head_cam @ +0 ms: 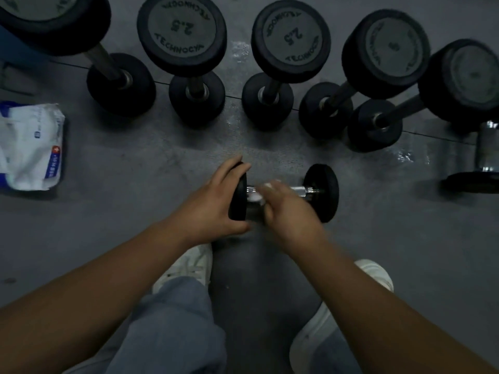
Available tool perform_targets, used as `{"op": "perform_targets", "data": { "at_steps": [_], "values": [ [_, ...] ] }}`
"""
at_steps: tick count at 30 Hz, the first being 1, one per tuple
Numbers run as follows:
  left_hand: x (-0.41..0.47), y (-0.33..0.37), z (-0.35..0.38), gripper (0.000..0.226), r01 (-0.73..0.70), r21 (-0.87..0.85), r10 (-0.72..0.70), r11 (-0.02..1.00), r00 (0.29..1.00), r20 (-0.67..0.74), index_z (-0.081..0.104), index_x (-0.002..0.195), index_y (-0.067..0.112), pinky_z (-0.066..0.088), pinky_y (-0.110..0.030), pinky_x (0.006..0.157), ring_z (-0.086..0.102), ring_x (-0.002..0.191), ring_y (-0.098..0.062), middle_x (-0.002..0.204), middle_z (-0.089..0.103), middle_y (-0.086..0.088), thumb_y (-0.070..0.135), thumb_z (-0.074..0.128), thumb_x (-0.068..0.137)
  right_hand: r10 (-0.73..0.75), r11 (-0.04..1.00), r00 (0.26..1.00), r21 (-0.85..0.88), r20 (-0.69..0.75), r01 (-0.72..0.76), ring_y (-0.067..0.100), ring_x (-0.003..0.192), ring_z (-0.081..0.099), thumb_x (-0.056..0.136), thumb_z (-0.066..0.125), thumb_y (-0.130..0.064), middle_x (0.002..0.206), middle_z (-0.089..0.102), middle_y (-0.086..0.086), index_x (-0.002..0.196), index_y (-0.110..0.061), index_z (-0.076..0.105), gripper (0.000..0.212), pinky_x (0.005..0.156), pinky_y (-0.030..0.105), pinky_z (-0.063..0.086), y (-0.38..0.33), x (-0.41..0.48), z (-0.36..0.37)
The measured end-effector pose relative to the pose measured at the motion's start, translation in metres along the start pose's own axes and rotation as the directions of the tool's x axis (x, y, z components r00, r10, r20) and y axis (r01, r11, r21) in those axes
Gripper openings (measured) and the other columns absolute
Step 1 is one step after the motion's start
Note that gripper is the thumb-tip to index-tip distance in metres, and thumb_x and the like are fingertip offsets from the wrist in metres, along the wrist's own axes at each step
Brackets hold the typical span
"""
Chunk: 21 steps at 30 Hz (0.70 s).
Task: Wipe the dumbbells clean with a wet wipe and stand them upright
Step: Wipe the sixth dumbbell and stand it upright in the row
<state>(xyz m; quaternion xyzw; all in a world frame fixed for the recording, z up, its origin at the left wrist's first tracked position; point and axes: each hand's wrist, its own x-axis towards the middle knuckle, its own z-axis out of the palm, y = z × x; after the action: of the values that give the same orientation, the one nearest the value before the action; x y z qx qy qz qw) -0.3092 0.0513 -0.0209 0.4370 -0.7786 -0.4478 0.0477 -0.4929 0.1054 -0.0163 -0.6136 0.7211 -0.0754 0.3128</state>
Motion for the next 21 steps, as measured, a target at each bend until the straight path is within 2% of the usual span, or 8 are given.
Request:
{"op": "perform_targets", "data": {
  "at_steps": [3,6,7,10,11,14,18,21],
  "values": [
    [-0.014,0.001,0.009,0.115,0.024,-0.051,-0.023,0.998,0.999,0.023,0.011,0.155,0.032,0.039,-0.034,0.110,0.021,0.147,-0.011,0.160,-0.009,0.024,0.043,0.086,0.069,0.298,0.951,0.935,0.144,-0.192,-0.273,0.019,0.110,0.059,0.096,0.044,-0.011,0.127,0.058,0.001,0.121,-0.024,0.064,0.035,0.091,0.027,0.044,0.017,-0.010,-0.002],
    [-0.022,-0.002,0.019,0.117,0.087,-0.131,-0.084,0.988,0.996,0.027,0.009,0.155,0.034,0.033,-0.029,0.114,0.015,0.147,-0.005,0.162,-0.007,0.020,0.042,0.087,0.068,0.056,0.996,0.998,0.067,-0.016,-0.055,0.026,0.131,0.048,0.094,0.047,-0.007,0.142,0.050,0.007,0.130,-0.017,0.059,0.039,0.104,0.034,0.041,-0.005,-0.033,0.023],
    [-0.025,-0.004,0.022,0.119,0.100,-0.136,-0.095,0.986,0.995,0.043,0.007,0.155,0.036,0.030,-0.025,0.114,0.014,0.147,-0.004,0.162,-0.006,0.019,0.043,0.087,0.067,0.046,0.995,0.999,0.087,0.013,-0.047,0.024,0.130,0.049,0.095,0.046,-0.010,0.144,0.050,0.004,0.133,-0.022,0.057,0.041,0.104,0.034,0.041,-0.004,-0.037,0.025],
    [-0.033,-0.009,0.029,0.126,0.094,-0.080,-0.085,0.992,0.990,0.111,0.000,0.152,0.044,0.028,-0.021,0.112,0.018,0.147,-0.008,0.163,-0.006,0.017,0.048,0.088,0.062,0.341,0.935,0.932,0.149,-0.124,-0.322,0.020,0.114,0.059,0.100,0.042,-0.019,0.129,0.060,-0.003,0.128,-0.031,0.059,0.035,0.096,0.032,0.047,0.014,-0.037,0.020],
    [-0.035,-0.010,0.032,0.128,0.084,-0.075,-0.074,0.994,0.989,0.126,-0.002,0.151,0.047,0.031,-0.024,0.112,0.022,0.147,-0.011,0.163,-0.006,0.017,0.049,0.088,0.060,0.329,0.940,0.937,0.140,-0.121,-0.312,0.020,0.114,0.059,0.099,0.042,-0.016,0.129,0.060,0.000,0.127,-0.030,0.060,0.036,0.096,0.032,0.046,0.009,-0.040,0.023],
    [-0.044,-0.013,0.037,0.128,0.054,-0.072,-0.043,0.996,0.988,0.146,-0.004,0.146,0.056,0.042,-0.035,0.108,0.031,0.144,-0.016,0.162,-0.007,0.018,0.050,0.087,0.056,0.071,0.991,0.994,0.104,0.079,-0.079,0.022,0.122,0.054,0.096,0.042,-0.014,0.137,0.055,0.004,0.128,-0.023,0.058,0.037,0.101,0.033,0.043,-0.012,-0.057,0.039],
    [-0.049,-0.014,0.038,0.130,0.005,0.052,-0.012,0.999,0.990,0.139,0.003,0.153,0.042,0.039,-0.031,0.109,0.027,0.145,-0.013,0.162,-0.004,0.016,0.056,0.087,0.055,0.412,0.904,0.909,0.151,-0.057,-0.400,0.020,0.107,0.063,0.099,0.041,-0.018,0.122,0.065,0.000,0.125,-0.030,0.060,0.034,0.093,0.034,0.049,0.019,-0.051,0.024],
    [-0.040,-0.013,0.029,0.124,0.017,0.038,-0.022,0.999,0.993,0.117,0.013,0.153,0.041,0.036,-0.024,0.108,0.032,0.142,-0.010,0.162,0.012,0.014,0.057,0.087,0.055,0.121,0.989,0.988,0.079,0.100,-0.129,0.020,0.130,0.049,0.095,0.048,-0.011,0.144,0.050,0.005,0.133,-0.022,0.057,0.041,0.107,0.030,0.038,-0.014,-0.058,0.028]
  ]
}}
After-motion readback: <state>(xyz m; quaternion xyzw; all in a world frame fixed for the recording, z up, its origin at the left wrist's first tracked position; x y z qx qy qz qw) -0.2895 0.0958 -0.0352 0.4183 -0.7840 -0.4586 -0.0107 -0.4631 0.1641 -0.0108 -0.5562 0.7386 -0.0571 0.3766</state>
